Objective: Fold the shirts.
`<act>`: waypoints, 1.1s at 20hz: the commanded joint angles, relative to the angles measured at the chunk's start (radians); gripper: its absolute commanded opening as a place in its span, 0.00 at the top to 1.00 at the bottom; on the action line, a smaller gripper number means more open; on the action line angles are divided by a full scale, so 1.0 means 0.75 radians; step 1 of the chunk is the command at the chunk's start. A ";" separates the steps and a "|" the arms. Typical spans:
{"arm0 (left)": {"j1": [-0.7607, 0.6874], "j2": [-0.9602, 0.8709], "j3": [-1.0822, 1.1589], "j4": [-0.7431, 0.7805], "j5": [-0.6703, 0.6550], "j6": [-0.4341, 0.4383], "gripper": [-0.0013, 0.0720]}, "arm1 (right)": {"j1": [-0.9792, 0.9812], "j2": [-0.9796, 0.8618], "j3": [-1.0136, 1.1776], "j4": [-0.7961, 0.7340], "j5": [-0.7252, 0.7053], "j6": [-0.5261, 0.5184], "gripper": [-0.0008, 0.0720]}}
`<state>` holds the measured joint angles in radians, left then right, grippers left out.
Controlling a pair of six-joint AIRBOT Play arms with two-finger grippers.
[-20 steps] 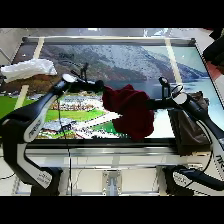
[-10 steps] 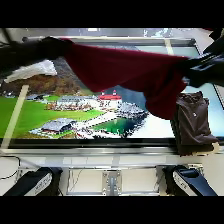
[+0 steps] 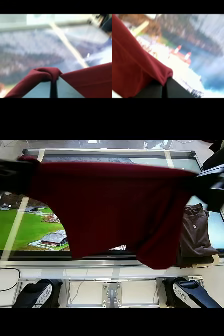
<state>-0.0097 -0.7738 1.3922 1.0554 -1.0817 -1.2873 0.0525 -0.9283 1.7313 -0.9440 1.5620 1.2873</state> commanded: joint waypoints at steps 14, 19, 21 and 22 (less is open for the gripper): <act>0.205 -1.055 0.025 -0.097 0.366 -0.045 0.16 | 0.118 -0.852 -0.260 -0.322 -0.764 -0.064 0.37; 0.435 -0.822 -0.151 -0.063 -0.022 -0.061 0.17 | -0.226 -0.741 -0.170 -0.595 -0.123 0.043 0.37; 0.472 -0.650 -0.476 -0.087 0.005 -0.071 0.17 | -0.335 -0.698 -0.173 -0.573 -0.057 0.043 0.37; 0.479 -0.566 -0.645 -0.158 0.026 -0.069 0.17 | -0.376 -0.677 -0.174 -0.543 -0.046 0.042 0.37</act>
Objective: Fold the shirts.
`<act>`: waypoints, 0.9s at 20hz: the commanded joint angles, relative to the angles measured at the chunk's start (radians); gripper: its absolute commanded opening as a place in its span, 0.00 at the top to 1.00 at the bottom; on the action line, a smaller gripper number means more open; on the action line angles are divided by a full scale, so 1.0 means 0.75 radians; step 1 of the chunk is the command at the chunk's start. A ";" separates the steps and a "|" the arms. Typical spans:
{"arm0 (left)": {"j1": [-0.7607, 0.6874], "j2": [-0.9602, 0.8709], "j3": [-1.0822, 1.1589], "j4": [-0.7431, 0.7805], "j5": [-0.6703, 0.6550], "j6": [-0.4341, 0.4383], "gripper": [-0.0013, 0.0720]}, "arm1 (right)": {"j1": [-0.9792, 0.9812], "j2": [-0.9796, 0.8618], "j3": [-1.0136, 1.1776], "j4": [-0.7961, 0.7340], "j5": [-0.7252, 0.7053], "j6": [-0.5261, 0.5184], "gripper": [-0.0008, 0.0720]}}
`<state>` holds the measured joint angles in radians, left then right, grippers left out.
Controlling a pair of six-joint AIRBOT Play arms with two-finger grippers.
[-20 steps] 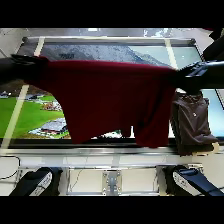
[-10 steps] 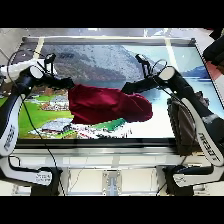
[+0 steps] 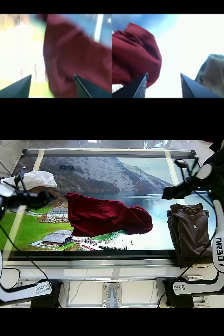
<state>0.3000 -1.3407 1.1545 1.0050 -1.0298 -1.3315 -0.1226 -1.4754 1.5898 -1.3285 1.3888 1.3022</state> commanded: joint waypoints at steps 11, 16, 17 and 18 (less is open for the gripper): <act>-0.057 0.374 -1.041 -0.657 0.275 0.108 0.17 | -0.276 0.374 0.016 0.428 0.128 -0.053 0.37; -0.225 0.374 -1.041 -0.664 0.569 -0.023 0.17 | -0.276 0.515 0.016 0.424 0.099 -0.053 0.37; -0.246 0.374 -1.041 -0.664 0.612 -0.036 0.21 | -0.276 0.533 0.016 0.422 0.098 -0.053 0.37; -0.260 0.374 -1.041 -0.665 0.643 -0.041 0.39 | -0.276 0.545 0.016 0.409 0.099 -0.052 0.37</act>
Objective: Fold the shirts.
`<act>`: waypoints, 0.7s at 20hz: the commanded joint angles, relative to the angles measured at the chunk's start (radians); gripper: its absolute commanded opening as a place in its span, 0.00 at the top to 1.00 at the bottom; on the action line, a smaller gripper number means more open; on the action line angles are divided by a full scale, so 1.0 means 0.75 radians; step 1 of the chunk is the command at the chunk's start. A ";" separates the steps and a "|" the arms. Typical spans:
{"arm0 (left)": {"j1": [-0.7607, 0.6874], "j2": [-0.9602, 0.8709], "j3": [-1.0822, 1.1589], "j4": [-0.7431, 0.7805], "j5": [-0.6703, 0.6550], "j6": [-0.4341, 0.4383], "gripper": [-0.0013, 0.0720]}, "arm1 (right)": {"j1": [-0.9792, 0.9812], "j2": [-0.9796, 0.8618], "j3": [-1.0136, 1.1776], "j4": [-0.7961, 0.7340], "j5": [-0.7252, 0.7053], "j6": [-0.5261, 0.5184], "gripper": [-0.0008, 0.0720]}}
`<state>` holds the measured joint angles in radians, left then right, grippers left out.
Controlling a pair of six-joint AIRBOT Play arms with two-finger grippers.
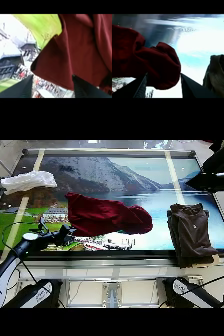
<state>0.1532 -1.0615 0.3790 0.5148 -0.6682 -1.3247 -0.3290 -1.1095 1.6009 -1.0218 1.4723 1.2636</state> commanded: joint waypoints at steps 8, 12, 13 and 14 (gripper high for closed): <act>-0.128 -0.150 -0.006 -0.043 0.230 -0.049 0.97 | -0.002 0.127 -0.388 -0.160 -0.084 0.078 0.37; -0.127 -0.148 -0.004 -0.070 0.263 -0.049 0.97 | -0.002 0.252 -1.128 -0.053 -0.454 0.277 0.37; -0.127 -0.148 -0.004 -0.070 0.271 -0.049 0.97 | -0.002 0.242 -1.311 0.068 -0.508 0.280 0.37; -0.127 -0.148 -0.004 -0.070 0.274 -0.049 0.97 | -0.001 0.221 -1.439 0.198 -0.555 0.238 0.37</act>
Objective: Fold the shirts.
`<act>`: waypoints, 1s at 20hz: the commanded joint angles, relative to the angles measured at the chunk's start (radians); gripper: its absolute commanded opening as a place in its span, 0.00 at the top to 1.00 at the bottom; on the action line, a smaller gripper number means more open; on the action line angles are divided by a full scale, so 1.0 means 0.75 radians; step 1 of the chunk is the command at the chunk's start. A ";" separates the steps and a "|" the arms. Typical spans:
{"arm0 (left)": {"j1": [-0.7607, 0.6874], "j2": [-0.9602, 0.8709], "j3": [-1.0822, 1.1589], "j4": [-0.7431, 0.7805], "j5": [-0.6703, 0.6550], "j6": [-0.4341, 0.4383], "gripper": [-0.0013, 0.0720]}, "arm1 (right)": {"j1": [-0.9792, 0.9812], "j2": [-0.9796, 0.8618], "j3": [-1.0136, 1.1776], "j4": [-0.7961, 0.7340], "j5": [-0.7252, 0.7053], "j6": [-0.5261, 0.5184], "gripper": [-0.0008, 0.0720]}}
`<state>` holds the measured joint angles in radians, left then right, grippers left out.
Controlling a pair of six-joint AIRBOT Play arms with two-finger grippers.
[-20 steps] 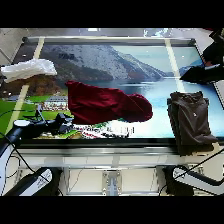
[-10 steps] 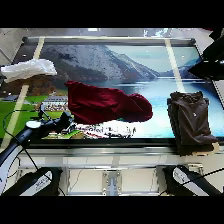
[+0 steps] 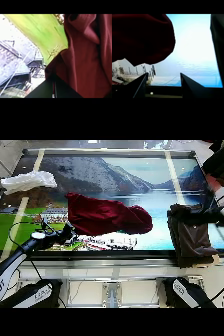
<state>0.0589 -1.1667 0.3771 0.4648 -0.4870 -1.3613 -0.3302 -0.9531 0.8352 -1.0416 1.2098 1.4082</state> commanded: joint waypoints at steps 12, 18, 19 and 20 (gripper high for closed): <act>-0.002 -0.008 -0.001 -0.004 0.031 0.000 0.97 | 0.095 -0.380 -0.651 1.209 -0.586 -0.639 0.24; -0.002 -0.008 -0.001 -0.004 0.031 0.000 0.97 | 0.216 -0.431 -0.524 1.212 -0.661 -0.639 0.73; -0.002 -0.007 -0.001 -0.004 0.031 0.000 0.97 | 0.232 -0.447 -0.496 1.210 -0.646 -0.643 0.96; -0.001 0.006 0.002 -0.003 0.031 0.001 0.97 | 0.238 -0.447 -0.472 1.208 -0.608 -0.680 0.98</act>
<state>0.0582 -1.1702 0.3771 0.4622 -0.4629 -1.3613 -0.1833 -1.2671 0.4343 -0.1497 0.7406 0.9314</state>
